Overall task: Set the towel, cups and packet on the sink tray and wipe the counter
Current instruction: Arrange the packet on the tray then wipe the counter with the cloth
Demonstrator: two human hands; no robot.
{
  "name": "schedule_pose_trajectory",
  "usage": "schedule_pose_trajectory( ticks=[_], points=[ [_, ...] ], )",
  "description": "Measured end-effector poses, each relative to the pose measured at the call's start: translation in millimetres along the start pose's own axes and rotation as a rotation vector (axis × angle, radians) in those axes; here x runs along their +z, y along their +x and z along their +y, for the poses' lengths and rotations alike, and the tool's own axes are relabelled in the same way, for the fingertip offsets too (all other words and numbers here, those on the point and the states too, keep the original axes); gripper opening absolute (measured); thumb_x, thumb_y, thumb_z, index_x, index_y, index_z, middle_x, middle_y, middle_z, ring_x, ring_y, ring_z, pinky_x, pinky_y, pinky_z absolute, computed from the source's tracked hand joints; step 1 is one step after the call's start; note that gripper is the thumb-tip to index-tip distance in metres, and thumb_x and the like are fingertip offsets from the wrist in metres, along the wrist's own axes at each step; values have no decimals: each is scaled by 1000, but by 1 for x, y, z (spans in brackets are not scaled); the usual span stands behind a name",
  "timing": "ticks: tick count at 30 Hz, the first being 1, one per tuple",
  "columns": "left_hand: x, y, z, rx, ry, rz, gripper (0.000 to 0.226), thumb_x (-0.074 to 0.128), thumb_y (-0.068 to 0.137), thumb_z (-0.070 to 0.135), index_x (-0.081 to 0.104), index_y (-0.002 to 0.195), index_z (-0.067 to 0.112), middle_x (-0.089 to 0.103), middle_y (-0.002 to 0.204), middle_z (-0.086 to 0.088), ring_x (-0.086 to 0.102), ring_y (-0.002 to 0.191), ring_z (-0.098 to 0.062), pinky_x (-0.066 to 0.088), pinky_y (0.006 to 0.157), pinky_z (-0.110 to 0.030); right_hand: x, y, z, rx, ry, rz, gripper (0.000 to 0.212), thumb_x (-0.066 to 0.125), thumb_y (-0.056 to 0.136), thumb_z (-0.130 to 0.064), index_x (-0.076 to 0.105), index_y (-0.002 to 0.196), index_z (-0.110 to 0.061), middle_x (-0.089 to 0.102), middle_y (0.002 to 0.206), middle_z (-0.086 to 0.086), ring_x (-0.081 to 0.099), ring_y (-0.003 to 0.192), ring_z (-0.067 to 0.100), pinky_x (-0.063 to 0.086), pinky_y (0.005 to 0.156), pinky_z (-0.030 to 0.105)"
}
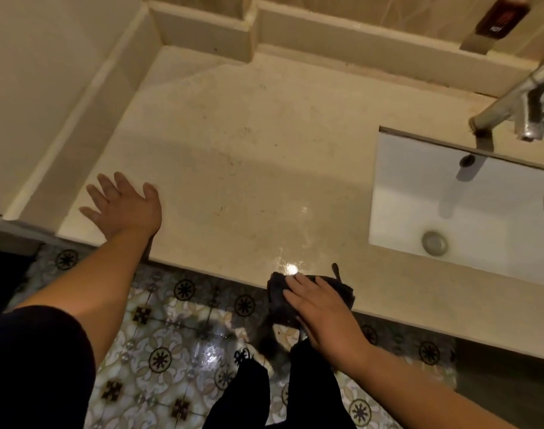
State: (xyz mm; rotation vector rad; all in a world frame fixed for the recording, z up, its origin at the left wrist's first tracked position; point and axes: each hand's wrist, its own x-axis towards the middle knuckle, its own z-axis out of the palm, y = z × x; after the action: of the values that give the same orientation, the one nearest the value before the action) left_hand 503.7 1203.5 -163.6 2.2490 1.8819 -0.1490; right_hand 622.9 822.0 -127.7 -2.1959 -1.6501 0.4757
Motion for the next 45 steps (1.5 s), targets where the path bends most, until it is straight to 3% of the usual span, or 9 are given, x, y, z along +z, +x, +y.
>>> schedule_pose_trajectory(
  ticks=[2, 7, 12, 16, 24, 29, 32, 36, 45],
  points=[
    [-1, 1, 0, -1, -8, -7, 78, 11, 92, 58, 5, 156, 15, -2, 164, -10, -5, 149, -32, -4, 116, -60, 4, -6, -14, 3, 56, 13, 49, 74, 78, -4, 62, 125, -7, 56, 136, 11, 50, 128, 31, 32, 105, 59],
    [0, 3, -1, 4, -13, -11, 78, 11, 92, 59, 5, 156, 15, -2, 164, -10, -5, 149, -32, -4, 116, -60, 0, -12, -46, 323, 718, -51, 38, 48, 100, -27, 50, 139, -26, 51, 142, -11, 43, 131, 1, 31, 110, 25],
    [0, 2, 0, 10, -14, -9, 77, 12, 93, 58, 5, 156, 14, -2, 164, -11, -6, 149, -32, -4, 116, -61, -26, 15, -62, 948, 2105, -188, 42, 53, 95, -25, 57, 130, -2, 56, 133, 25, 57, 116, 37, 42, 102, 48],
    [0, 0, -2, 15, -18, -11, 77, 13, 93, 58, 6, 156, 14, -2, 164, -11, -6, 149, -33, -4, 116, -61, -51, 32, -56, 955, 2251, -171, 52, 46, 95, -34, 53, 134, 0, 54, 135, 23, 59, 116, 37, 40, 103, 47],
    [0, -6, -2, 5, -22, -9, 76, 14, 94, 57, 8, 156, 14, 0, 164, -11, -5, 149, -32, -2, 116, -61, -127, 100, 8, 712, 1859, 211, 46, 47, 98, -36, 51, 138, -13, 57, 136, 15, 56, 122, 34, 46, 97, 54],
    [-1, -3, 3, -2, -24, 21, 74, 16, 95, 56, 10, 156, 14, 2, 164, -10, -4, 149, -31, -1, 116, -60, -183, 213, 111, 583, 898, 550, 29, 43, 93, -35, 62, 109, -20, 67, 106, 10, 65, 92, 30, 54, 82, 49],
    [0, -5, 3, -12, -33, 50, 74, 18, 95, 56, 12, 155, 15, 4, 164, -9, -3, 149, -30, -1, 117, -59, -170, 273, 176, 486, 244, 366, 39, 38, 97, -36, 54, 126, -16, 61, 114, 14, 55, 101, 32, 41, 84, 39],
    [3, -2, 6, -23, -30, 69, 73, 19, 94, 56, 14, 155, 16, 5, 164, -9, -1, 150, -29, 0, 117, -57, -124, 307, 208, 277, -277, 203, 28, 45, 97, -17, 53, 121, -4, 54, 118, 23, 50, 102, 43, 41, 87, 55],
    [3, 1, 1, -31, -48, 32, 73, 17, 94, 55, 11, 155, 15, 2, 164, -10, -4, 149, -31, -2, 116, -59, -36, 196, 86, 64, -186, 48, 43, 51, 94, -23, 52, 136, -12, 46, 147, 9, 37, 136, 29, 24, 113, 45]
  ],
)
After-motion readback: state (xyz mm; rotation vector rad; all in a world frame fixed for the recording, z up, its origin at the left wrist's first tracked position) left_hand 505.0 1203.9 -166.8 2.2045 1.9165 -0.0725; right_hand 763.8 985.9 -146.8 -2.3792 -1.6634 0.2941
